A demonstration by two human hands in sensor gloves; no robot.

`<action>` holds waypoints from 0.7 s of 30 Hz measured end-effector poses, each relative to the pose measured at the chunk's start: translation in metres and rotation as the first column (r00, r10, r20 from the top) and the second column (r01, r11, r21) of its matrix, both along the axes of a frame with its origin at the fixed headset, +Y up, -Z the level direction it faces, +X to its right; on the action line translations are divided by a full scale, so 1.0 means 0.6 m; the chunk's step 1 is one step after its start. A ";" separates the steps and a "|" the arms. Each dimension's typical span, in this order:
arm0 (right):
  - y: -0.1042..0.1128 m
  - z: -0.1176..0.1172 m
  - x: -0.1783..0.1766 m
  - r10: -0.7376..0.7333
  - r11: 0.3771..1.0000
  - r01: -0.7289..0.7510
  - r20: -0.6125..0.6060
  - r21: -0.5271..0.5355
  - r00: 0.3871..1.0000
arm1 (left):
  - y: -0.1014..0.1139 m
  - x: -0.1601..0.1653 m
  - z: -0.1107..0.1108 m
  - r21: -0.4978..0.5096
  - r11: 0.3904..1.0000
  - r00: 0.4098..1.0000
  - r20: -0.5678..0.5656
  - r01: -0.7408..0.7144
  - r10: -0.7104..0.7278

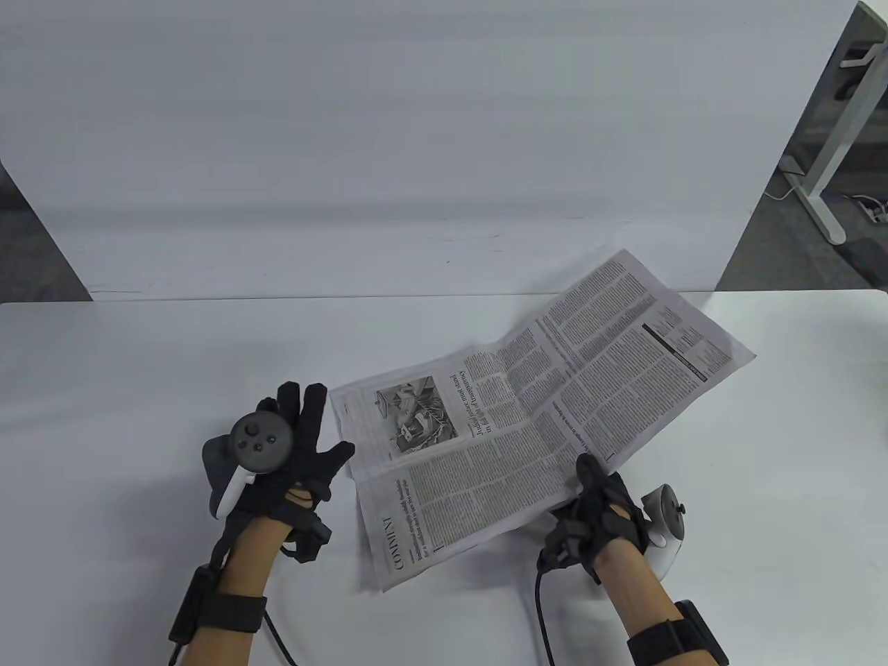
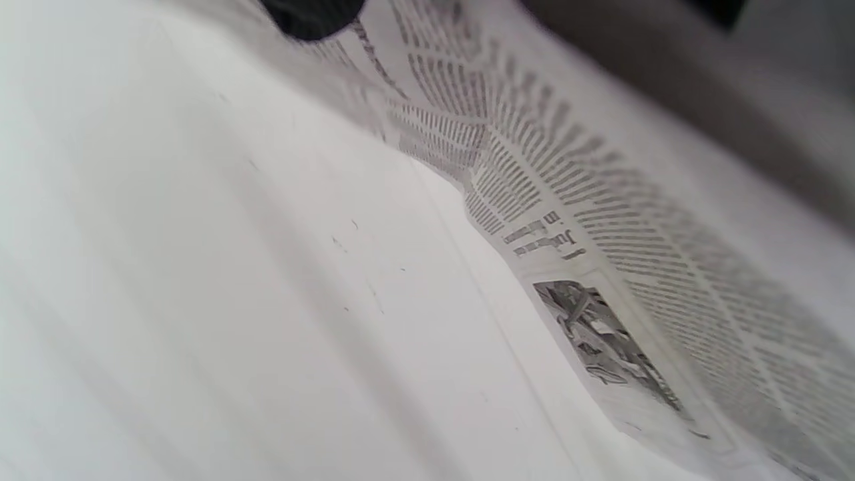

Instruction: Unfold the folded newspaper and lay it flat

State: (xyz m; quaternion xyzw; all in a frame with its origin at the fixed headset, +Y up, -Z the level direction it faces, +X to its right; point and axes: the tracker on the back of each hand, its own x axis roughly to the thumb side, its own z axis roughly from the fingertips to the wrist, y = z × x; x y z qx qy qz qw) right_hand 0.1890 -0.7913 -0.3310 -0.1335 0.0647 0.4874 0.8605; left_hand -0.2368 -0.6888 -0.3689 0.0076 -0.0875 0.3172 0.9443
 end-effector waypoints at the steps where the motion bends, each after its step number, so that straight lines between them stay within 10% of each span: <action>1: 0.002 -0.002 -0.003 0.009 1.000 -0.009 -0.008 0.001 1.000 | 0.012 0.015 0.005 0.049 0.998 0.998 0.049 -0.032 0.029; 7: 0.011 -0.008 -0.031 -0.012 1.000 0.013 -0.042 0.021 0.999 | 0.056 0.131 0.051 0.172 0.972 0.940 0.274 0.159 -0.202; 13: 0.014 -0.002 -0.052 -0.008 0.999 0.010 -0.057 0.036 0.998 | -0.007 0.229 0.078 0.214 0.866 0.774 0.387 0.453 -0.501; 21: 0.013 -0.002 -0.060 -0.019 0.999 0.023 -0.088 0.046 0.996 | -0.018 0.226 0.074 0.230 0.904 0.825 0.374 0.360 -0.424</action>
